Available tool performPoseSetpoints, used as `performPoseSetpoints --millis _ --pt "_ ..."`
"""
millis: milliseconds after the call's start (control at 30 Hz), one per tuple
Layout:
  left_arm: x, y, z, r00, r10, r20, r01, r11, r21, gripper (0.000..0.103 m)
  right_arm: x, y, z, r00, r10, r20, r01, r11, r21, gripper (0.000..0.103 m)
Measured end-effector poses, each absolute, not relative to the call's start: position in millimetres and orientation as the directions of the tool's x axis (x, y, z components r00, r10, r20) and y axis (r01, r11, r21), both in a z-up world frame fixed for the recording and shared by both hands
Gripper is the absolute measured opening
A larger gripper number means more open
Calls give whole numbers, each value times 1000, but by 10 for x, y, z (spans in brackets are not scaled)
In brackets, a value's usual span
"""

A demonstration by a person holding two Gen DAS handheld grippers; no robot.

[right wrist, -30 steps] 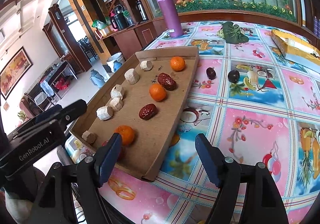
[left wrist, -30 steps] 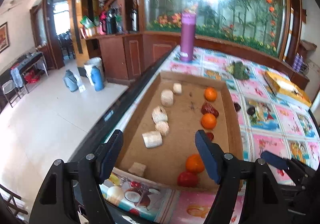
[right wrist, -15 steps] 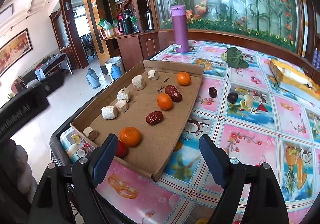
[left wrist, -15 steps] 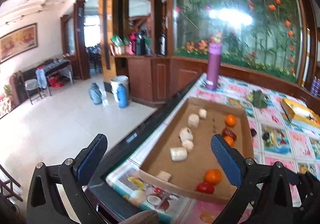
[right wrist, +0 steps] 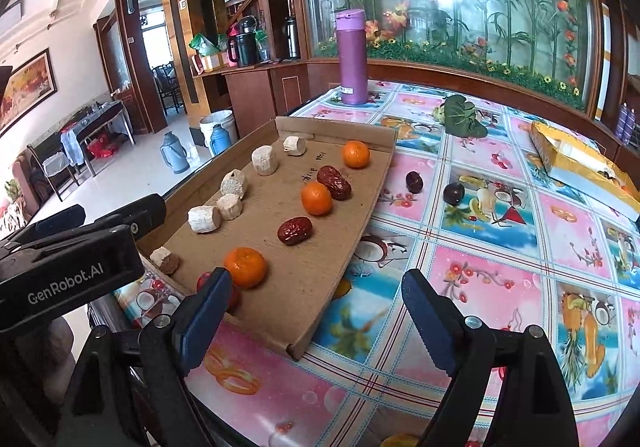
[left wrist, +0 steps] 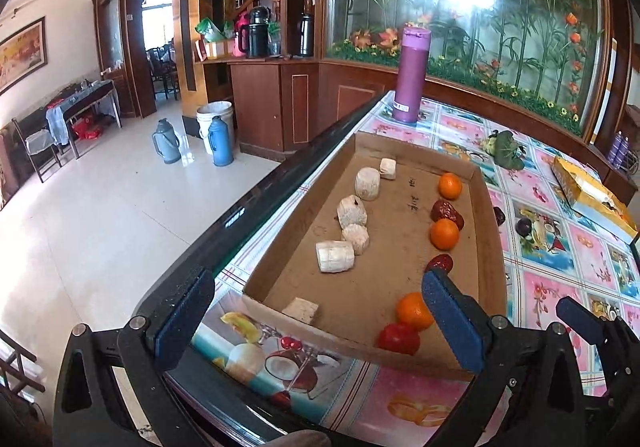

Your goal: Organize fruits

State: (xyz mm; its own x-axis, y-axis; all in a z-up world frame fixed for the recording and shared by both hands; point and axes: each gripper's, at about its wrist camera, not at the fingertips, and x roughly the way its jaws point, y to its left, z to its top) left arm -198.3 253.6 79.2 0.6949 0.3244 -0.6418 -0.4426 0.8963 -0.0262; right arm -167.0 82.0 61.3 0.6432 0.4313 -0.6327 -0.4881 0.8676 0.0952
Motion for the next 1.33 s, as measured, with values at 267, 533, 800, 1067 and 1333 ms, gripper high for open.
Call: performPoseSetpoints --millis 267,533,800,1067,1333 --pt "-1914 2540 735 681 310 -664 -431 902 -21 103 -1643 894 536 628 422 -655 -495 865 83 90" --pt "-1890 2608 678 667 296 -683 -437 899 -38 103 -1626 951 505 621 414 -666 -500 863 70 90" --pt "-1837 2657 624 656 280 -701 -437 898 -51 103 -1611 997 472 613 408 -676 -503 862 64 90" --pt "-1816 2722 609 652 274 -707 -443 894 -62 103 -1614 1057 450 608 405 -683 -513 857 51 90" --pt "-1828 2768 850 676 344 -651 -457 889 -5 103 -1621 1173 544 623 414 -664 -548 837 8 90"
